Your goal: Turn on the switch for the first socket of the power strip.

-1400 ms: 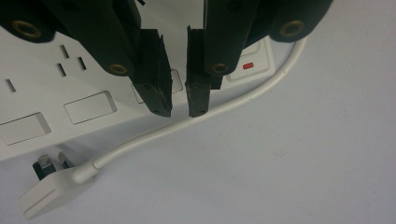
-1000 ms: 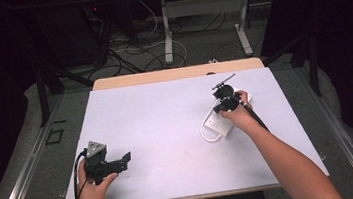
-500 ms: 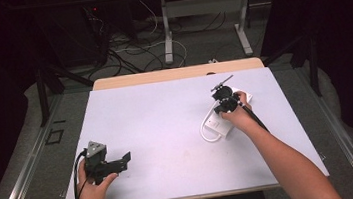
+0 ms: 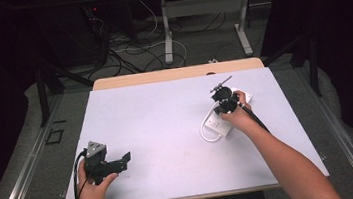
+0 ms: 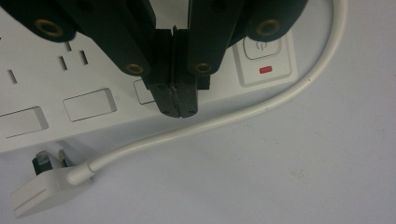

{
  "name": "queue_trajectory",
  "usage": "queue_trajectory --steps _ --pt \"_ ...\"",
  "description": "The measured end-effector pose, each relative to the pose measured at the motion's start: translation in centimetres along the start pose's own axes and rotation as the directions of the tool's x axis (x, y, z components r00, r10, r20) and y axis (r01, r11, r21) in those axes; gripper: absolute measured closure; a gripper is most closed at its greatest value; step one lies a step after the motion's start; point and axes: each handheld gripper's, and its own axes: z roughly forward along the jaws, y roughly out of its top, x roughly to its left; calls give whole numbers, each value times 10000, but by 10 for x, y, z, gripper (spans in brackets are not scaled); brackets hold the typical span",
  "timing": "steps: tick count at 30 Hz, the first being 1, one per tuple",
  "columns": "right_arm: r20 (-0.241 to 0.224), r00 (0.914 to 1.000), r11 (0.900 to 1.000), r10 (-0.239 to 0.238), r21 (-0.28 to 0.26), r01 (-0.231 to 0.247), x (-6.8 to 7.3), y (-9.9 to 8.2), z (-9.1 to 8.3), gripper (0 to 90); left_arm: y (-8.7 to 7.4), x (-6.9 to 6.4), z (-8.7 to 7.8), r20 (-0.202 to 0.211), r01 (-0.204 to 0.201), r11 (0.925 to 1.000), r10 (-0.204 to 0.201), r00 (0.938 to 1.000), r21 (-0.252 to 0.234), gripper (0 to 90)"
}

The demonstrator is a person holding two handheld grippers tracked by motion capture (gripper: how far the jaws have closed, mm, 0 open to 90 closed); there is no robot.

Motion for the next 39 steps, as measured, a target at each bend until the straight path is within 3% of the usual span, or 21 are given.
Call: queue_trajectory --steps 11,17,23,31,32,39 --pt "-93 9999 9997 71 224 -69 -1 -1 1 900 0 0 -1 -19 16 10000 -16 10000 -5 60" --pt "-331 9989 9995 319 53 -317 -4 -3 1 900 0 0 -1 -22 21 10000 -21 10000 16 62" --pt "-167 9992 9993 376 -1 -376 -2 -4 1 900 0 0 -1 -36 5 10000 -5 10000 -2 63" --pt "-285 9983 9984 500 -258 -508 -3 -5 2 900 0 0 0 -36 23 10000 -23 10000 -46 65" --pt "-333 9981 9986 525 -61 -528 -3 -5 1 898 0 0 0 -47 37 10000 -37 10000 -80 65" --pt "-263 9976 9979 648 -81 -650 -3 -5 0 853 0 0 -1 -40 22 10000 -22 10000 -16 66"
